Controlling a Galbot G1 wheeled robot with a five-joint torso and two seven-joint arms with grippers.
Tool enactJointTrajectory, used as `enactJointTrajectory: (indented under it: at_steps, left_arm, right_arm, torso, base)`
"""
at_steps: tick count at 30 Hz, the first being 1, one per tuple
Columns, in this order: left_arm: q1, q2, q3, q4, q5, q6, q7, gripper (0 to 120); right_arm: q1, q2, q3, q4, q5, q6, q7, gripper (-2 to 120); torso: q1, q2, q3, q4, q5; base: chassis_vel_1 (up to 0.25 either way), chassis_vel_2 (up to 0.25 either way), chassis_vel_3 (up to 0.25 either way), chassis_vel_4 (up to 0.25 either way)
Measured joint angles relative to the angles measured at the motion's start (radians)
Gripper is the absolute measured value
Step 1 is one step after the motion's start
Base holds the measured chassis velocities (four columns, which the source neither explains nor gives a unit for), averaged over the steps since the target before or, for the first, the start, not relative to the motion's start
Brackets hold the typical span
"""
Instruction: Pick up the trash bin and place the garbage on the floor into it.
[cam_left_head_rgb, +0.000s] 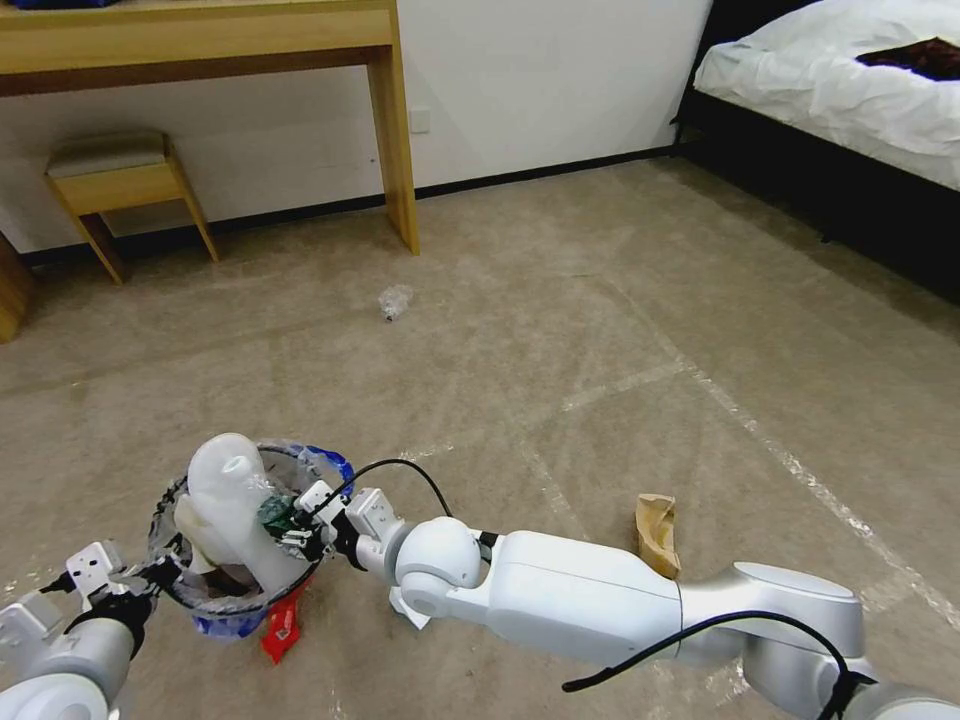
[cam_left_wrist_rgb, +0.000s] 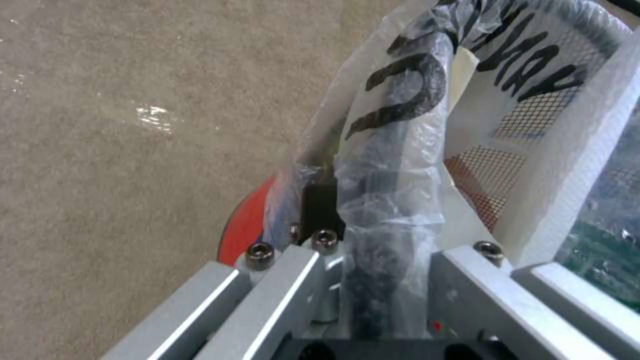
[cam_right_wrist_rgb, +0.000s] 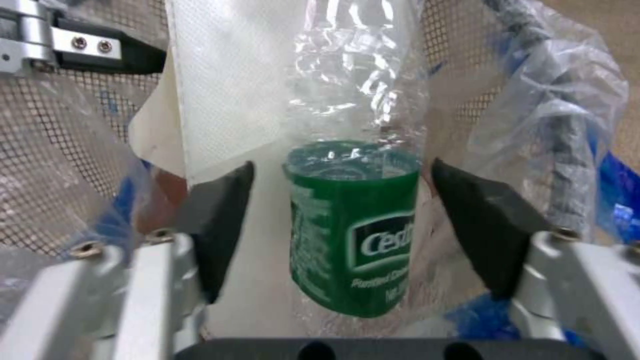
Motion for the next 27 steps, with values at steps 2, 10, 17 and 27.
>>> enactJointTrajectory:
  at_steps: [2, 10, 17, 27]
  left_arm:
    - [0.0, -0.001, 0.0, 0.001, 0.001, 0.0, 0.0, 1]
    - [-0.001, -0.004, 0.002, 0.008, 0.006, -0.001, 0.001, 1]
    - [-0.001, -0.004, 0.002, 0.008, 0.007, -0.002, 0.002, 1]
    - [-0.002, -0.003, 0.004, 0.02, 0.009, -0.002, 0.002, 1]
  right_arm:
    - [0.001, 0.0, 0.001, 0.005, 0.0, 0.0, 0.001, 82]
    - [0.002, -0.003, 0.007, 0.014, 0.0, 0.0, 0.004, 100]
    - [0.003, -0.004, 0.019, 0.028, 0.002, 0.0, 0.006, 100]
    - [0.011, -0.009, 0.058, 0.088, 0.006, -0.005, 0.014, 100]
  torso:
    - [0.0, 0.0, 0.0, 0.0, 0.0]
    - [0.0, 0.0, 0.0, 0.0, 0.0]
    - [0.0, 0.0, 0.0, 0.0, 0.0]
    - [0.0, 0.0, 0.0, 0.0, -0.0001]
  base:
    - [0.0, 0.0, 0.0, 0.0]
    - [0.0, 0.0, 0.0, 0.0]
    - [0.0, 0.0, 0.0, 0.0]
    - [0.0, 0.0, 0.0, 0.0]
